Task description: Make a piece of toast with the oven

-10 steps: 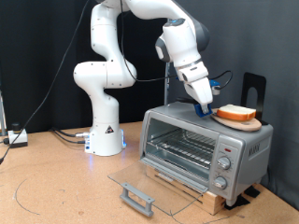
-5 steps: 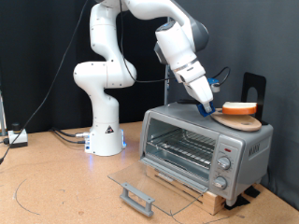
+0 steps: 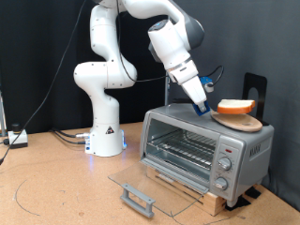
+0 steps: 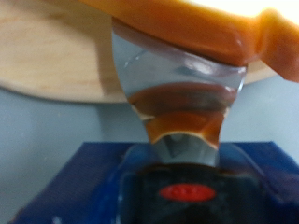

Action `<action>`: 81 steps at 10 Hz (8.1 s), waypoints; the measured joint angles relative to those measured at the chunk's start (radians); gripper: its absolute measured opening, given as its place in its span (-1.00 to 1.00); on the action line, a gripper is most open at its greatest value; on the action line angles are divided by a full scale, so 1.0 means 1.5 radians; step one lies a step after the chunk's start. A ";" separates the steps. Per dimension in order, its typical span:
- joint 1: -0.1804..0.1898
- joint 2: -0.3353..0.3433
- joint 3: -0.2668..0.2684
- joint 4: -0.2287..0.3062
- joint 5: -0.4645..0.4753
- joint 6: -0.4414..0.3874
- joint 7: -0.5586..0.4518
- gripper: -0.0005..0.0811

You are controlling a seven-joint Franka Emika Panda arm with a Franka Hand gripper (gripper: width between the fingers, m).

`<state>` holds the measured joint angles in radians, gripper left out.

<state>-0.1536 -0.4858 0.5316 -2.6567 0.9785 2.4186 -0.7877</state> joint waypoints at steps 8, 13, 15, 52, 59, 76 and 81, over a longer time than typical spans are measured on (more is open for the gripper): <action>-0.057 -0.062 -0.169 -0.025 -0.109 -0.183 -0.145 -0.02; -0.076 -0.061 -0.236 -0.031 -0.141 -0.244 -0.233 -0.02; -0.104 -0.061 -0.275 -0.029 -0.189 -0.269 -0.266 -0.02; -0.054 0.063 -0.096 -0.084 -0.398 -0.032 -0.306 -0.02; -0.115 0.064 -0.128 -0.094 -0.432 -0.049 -0.356 -0.02; -0.137 0.076 -0.102 -0.056 -0.391 -0.098 -0.279 -0.02; -0.135 0.120 -0.061 -0.035 -0.376 -0.045 -0.233 -0.02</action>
<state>-0.3564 -0.3061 0.4404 -2.7096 0.4143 2.3513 -1.1376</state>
